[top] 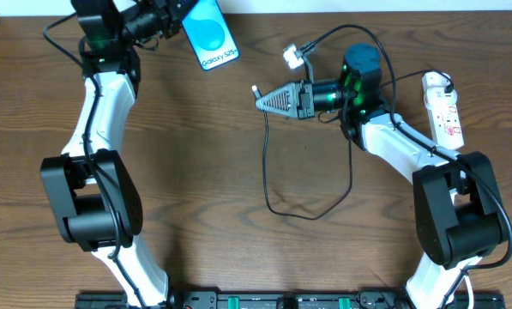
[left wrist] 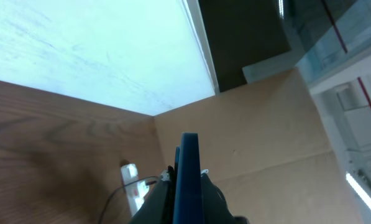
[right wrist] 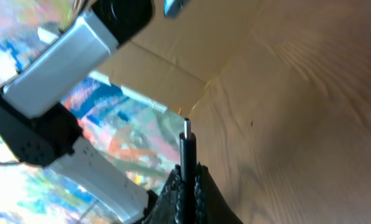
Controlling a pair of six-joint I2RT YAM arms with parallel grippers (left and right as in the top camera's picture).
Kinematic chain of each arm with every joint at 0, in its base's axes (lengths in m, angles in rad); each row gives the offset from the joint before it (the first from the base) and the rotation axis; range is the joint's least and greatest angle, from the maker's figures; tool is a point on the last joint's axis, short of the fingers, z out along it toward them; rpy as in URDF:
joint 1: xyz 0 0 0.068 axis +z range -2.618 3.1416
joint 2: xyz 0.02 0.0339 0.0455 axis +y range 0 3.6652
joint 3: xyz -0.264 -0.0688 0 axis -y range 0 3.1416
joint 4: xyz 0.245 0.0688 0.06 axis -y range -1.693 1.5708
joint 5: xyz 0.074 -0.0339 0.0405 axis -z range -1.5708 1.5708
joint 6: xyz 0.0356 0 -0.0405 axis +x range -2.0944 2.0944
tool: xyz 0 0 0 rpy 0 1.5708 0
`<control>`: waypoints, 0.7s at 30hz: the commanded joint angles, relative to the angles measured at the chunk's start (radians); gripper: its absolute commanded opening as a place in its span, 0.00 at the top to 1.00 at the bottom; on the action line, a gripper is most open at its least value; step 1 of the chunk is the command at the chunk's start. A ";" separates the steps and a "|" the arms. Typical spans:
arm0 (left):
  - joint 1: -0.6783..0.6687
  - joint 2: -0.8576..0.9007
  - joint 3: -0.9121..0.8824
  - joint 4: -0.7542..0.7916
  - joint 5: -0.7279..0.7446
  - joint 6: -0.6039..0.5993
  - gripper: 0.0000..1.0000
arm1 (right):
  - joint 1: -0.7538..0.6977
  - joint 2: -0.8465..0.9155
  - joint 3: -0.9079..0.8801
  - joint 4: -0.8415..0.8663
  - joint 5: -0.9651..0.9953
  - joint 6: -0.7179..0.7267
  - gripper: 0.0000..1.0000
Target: Plug charger to phone and switch on socket
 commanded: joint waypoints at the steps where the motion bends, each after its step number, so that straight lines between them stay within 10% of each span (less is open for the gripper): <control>1: -0.029 -0.024 0.016 0.017 -0.053 -0.053 0.93 | 0.000 -0.002 0.009 0.091 0.078 0.166 0.99; 21: -0.079 -0.024 0.016 0.188 -0.074 -0.104 0.93 | 0.024 -0.002 0.009 0.263 0.142 0.290 0.99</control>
